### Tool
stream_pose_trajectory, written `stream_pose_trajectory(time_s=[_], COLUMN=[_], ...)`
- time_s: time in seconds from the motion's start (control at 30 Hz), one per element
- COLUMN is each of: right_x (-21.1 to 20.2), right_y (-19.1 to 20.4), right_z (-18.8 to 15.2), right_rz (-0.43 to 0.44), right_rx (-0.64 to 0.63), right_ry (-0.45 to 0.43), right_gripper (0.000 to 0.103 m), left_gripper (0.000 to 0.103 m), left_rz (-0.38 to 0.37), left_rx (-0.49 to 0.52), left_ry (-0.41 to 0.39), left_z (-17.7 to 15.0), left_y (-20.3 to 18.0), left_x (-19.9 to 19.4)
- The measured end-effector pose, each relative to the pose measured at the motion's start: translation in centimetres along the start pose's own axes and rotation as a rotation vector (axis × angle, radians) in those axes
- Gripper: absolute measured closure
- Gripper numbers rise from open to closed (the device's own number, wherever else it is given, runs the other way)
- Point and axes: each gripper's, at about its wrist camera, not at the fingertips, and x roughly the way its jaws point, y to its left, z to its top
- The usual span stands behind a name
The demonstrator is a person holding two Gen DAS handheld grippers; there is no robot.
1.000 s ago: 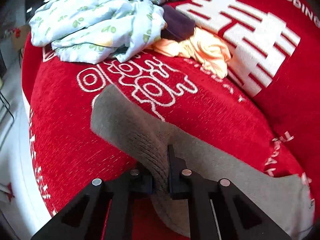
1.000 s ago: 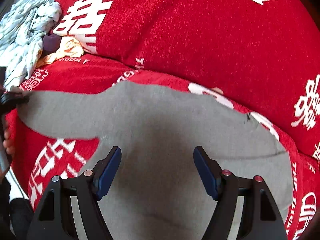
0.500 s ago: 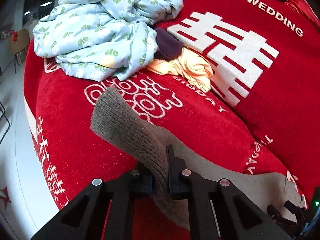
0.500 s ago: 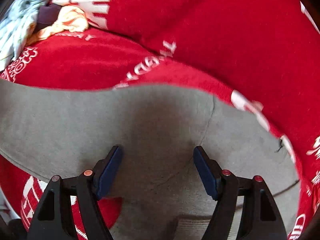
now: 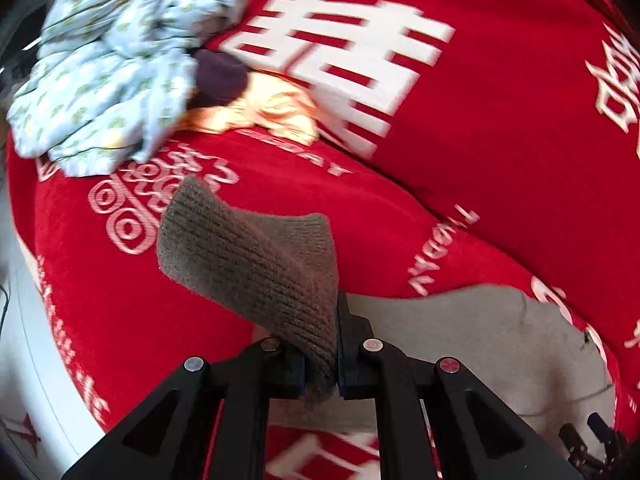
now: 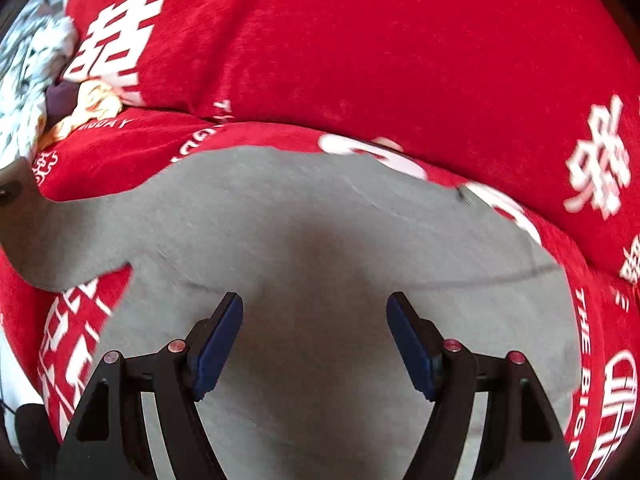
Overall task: Fold small clothes
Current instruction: 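Lift the sleeve with the left tool and lay it across the body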
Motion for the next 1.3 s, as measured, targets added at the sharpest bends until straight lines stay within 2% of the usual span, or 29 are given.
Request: stream_pose_trajectory(time_s=[0.2,0.5,0.8,1.3], right_x=[-1.0,-2.1,-3.3,-5.0], right_y=[-2.6,-8.1,-13.9,-22.1], right_z=[-1.5,-2.0,-3.6,-7.2], right_rz=[-0.002,-0.002,-0.012,-0.014], right_rx=[0.009,0.094,0.172,0.278], right_ry=[-0.014,-0.04,-0.065,-0.098], right_gripper=[0.026,0.026,0.026,0.026], left_gripper=[0.092,0.092,0.092,0.092], left_rz=[-0.006,-0.018,-0.031,-0.067], left_rx=[0.127,0.268,0.351,0.514], left_ry=[0.044,0.052,0.045,0.016], left_z=[-2.1,-4.8,-6.9,-12.5], left_y=[-8.2,-17.5,-24.0,-34.2], left_x=[0.2,-1.2,-3.1,-7.1])
